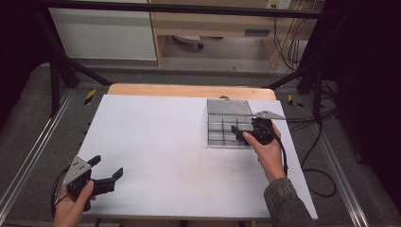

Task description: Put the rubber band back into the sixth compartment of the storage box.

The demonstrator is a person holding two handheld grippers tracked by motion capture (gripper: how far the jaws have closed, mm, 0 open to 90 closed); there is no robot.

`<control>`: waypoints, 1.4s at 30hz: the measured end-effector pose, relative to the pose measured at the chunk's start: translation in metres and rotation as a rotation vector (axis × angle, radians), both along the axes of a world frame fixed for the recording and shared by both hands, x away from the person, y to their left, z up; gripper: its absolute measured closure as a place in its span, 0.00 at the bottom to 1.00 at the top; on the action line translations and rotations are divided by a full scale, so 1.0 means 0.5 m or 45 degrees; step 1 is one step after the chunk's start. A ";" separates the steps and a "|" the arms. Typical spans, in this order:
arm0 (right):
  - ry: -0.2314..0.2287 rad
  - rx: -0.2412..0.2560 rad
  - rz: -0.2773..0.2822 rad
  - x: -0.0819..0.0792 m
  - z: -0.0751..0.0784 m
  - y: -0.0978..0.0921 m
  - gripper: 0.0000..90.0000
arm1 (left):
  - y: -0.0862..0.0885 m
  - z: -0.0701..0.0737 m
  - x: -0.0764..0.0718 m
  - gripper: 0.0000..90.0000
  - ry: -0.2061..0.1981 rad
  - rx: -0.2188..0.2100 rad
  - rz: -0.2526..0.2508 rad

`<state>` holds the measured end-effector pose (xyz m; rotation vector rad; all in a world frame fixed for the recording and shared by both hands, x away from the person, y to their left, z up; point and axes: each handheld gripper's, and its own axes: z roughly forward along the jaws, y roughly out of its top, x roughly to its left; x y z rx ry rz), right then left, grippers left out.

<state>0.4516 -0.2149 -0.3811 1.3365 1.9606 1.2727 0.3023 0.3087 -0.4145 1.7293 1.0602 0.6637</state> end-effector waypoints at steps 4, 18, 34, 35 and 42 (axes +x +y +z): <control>-0.054 0.031 0.015 -0.010 0.020 0.000 0.07 | 0.001 0.000 0.000 0.05 -0.001 -0.006 0.004; -0.243 0.088 -0.031 -0.039 0.064 -0.014 0.07 | 0.001 0.000 -0.001 0.05 0.000 -0.010 0.001; -0.309 0.113 -0.051 -0.104 0.082 -0.068 0.05 | 0.002 0.001 -0.002 0.04 -0.006 -0.015 0.010; -0.312 0.113 -0.049 -0.108 0.081 -0.071 0.05 | 0.002 0.001 -0.002 0.05 -0.006 -0.015 0.010; -0.316 0.071 -0.058 -0.132 0.075 -0.088 0.05 | 0.001 0.001 -0.003 0.05 -0.007 -0.012 0.007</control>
